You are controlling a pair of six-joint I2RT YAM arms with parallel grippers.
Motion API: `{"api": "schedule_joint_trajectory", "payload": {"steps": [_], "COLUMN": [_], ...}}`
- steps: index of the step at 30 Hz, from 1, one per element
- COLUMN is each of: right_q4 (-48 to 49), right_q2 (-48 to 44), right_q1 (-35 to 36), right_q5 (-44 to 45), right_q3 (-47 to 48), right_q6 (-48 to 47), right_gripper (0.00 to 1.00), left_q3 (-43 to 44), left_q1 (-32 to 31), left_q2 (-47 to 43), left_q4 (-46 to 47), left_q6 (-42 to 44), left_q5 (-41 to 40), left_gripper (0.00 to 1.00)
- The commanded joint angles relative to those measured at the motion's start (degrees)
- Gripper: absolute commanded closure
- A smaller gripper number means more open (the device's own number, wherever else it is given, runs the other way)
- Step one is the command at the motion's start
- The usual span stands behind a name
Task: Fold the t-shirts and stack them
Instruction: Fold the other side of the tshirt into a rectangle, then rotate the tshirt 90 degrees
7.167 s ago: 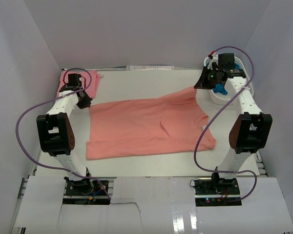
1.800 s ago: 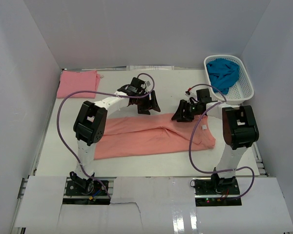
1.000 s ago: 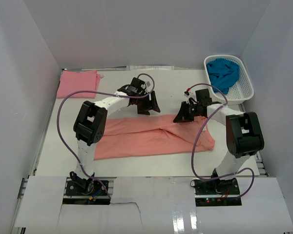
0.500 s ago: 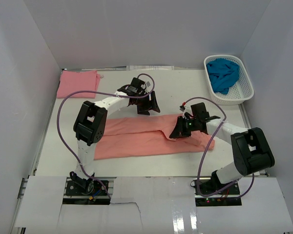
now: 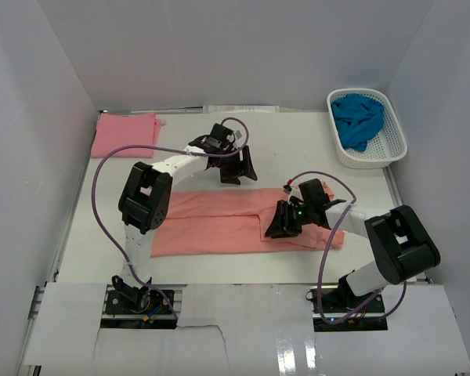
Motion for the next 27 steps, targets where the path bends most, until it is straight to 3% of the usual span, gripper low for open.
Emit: {"api": "schedule_joint_trajectory", "payload": {"steps": [1,4,7,14,17,20,21,22,23,27], "right_q4": [4.23,4.77,2.49,-11.30,-17.19,-20.98,-21.42,-22.64,-23.44,-26.70], "right_q2": [1.58,-0.78,-4.91,-15.47,-16.79,-17.93,-18.80,-19.25,-19.51,-19.87], "right_q1": [0.43,0.43,0.17,-1.68,-1.86,-1.86,-1.86,-1.86,-1.86,-1.77], "right_q5": [-0.49,-1.11,-0.25,18.29,24.98,28.15,29.28,29.90,30.61,33.51], "right_q3": [-1.74,-2.01,-1.05,2.56,4.05,4.32,4.15,3.97,3.88,3.27], "right_q6": [1.18,1.62,1.53,-0.05,-0.31,-1.37,-1.46,-1.81,-1.90,-2.78], "right_gripper": [0.56,0.48,0.47,0.51,0.57,0.59,0.64,0.85,0.92,0.92], "left_q3": [3.30,6.46,10.67,19.03,14.48,3.69,0.61,-5.16,-7.66,-16.02], "left_q1": [-0.46,-0.46,-0.46,-1.42,-1.34,1.64,3.39,7.06,9.02,15.18], "left_q2": [-0.60,-0.34,-0.16,0.37,-4.28,-11.90,-13.77,-15.27,-18.06,-23.71], "left_q4": [-1.20,-4.70,-7.61,-13.33,-17.02,-19.22,-18.79,-18.52,-17.91,-17.90], "left_q6": [1.12,2.00,2.97,6.92,8.50,8.78,8.77,8.86,9.21,12.19], "left_q5": [-0.48,-2.15,-2.86,4.17,-1.60,-14.17,-14.80,-13.85,-13.15,-17.16], "left_gripper": [0.21,0.20,0.19,0.19,0.19,0.16,0.16,0.16,0.16,0.19]}}
